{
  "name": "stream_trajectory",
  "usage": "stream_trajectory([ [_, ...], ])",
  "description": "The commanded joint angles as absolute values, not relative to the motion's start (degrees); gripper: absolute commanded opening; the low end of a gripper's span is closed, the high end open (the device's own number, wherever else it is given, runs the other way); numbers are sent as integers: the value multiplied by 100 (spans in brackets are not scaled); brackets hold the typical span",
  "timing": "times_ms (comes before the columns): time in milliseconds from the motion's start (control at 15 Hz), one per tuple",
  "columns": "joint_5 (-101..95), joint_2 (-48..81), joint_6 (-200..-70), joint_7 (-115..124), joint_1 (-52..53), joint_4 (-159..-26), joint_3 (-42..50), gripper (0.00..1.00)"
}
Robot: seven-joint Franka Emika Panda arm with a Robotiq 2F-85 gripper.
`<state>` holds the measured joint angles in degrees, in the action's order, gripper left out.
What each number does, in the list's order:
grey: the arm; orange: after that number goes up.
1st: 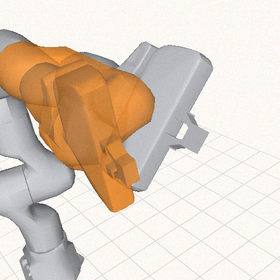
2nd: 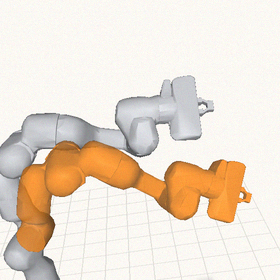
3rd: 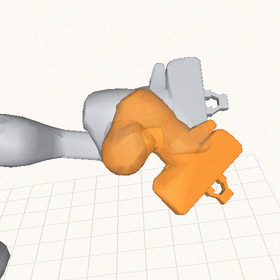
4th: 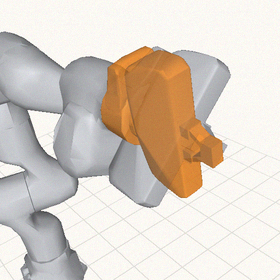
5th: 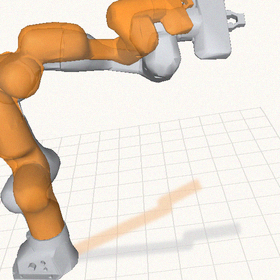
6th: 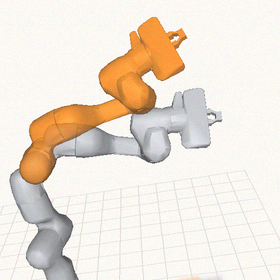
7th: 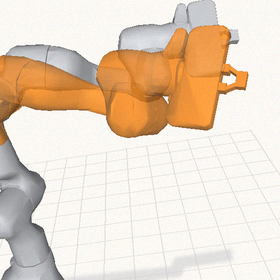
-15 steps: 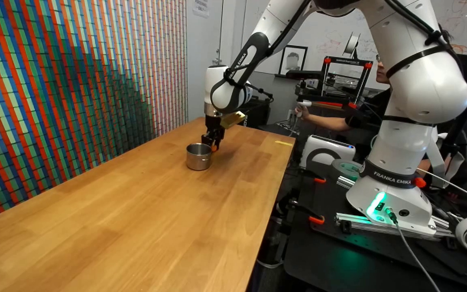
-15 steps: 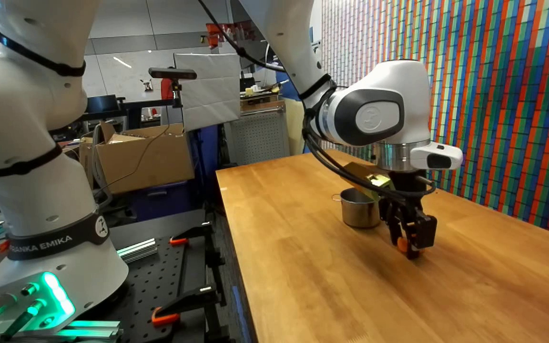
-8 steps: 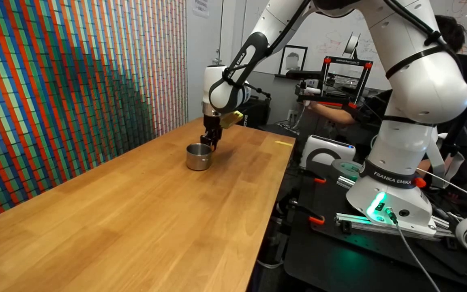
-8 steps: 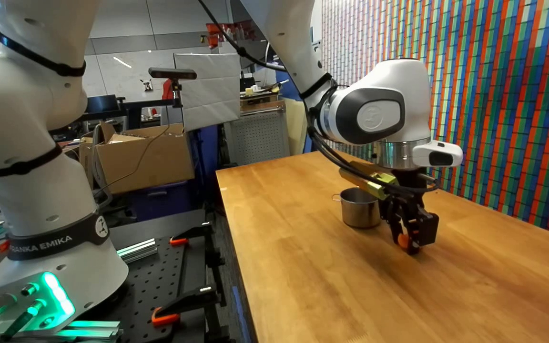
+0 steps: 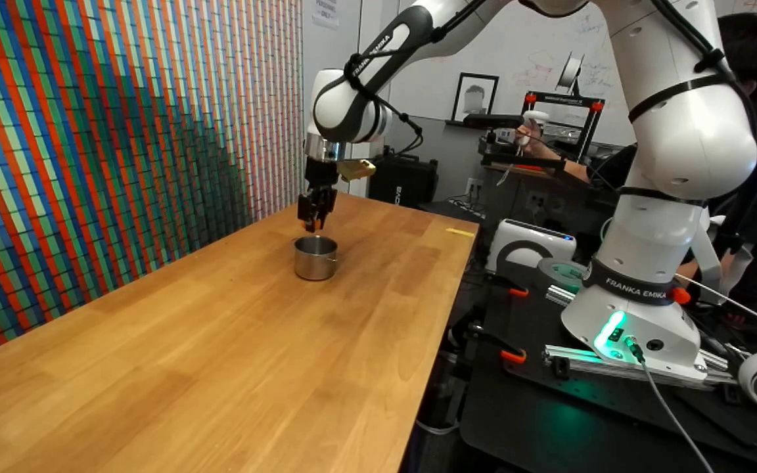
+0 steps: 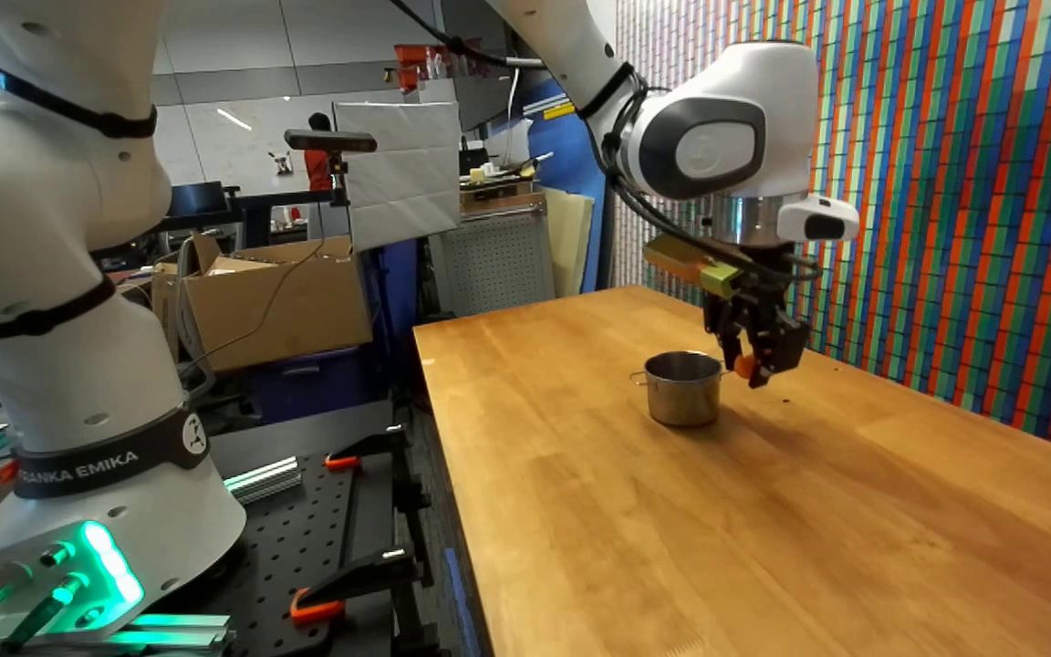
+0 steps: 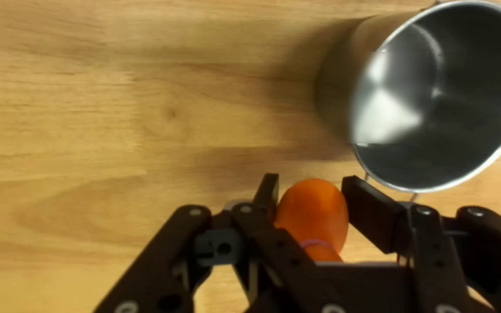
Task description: Put the orange rubber duck in the pot
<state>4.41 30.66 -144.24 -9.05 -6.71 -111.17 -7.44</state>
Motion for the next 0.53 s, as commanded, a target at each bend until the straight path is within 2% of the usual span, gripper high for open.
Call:
stream_trajectory([
  [0,950,2441,-13676,-1386,-804,-11088,-929,23],
  [467,1830,1904,-12614,-1802,-622,-11415,-889,23],
])
